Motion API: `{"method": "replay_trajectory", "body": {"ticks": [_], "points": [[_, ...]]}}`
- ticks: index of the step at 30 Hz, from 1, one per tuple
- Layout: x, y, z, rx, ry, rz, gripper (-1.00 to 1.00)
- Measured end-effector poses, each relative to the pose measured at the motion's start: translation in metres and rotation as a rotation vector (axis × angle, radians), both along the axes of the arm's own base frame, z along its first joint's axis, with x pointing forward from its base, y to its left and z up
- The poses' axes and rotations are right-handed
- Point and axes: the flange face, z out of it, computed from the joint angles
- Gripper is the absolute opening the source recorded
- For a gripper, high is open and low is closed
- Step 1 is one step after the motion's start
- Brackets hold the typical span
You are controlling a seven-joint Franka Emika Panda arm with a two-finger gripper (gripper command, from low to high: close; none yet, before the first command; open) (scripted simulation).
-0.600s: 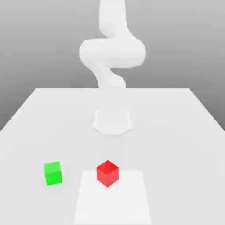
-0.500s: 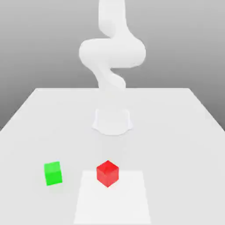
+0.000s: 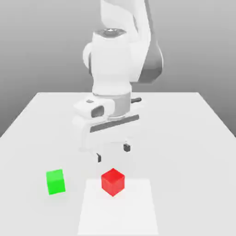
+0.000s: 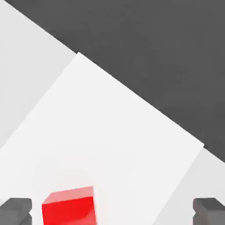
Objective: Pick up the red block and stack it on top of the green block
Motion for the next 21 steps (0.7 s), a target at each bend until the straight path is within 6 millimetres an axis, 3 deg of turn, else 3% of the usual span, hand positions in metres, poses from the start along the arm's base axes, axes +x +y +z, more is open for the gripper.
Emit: {"method": "replay_trajectory", "body": {"ticks": [6,7,14,21], "points": [[-0.009,-0.001,-0.062,-0.005,0.026,0.026,0.0],[-0.01,-0.001,-0.067,-0.005,0.026,0.026,-1.0],[-0.01,-0.001,-0.067,-0.004,0.028,0.026,-1.0],[-0.009,-0.001,-0.013,-0.003,0.028,0.023,-1.0]]}}
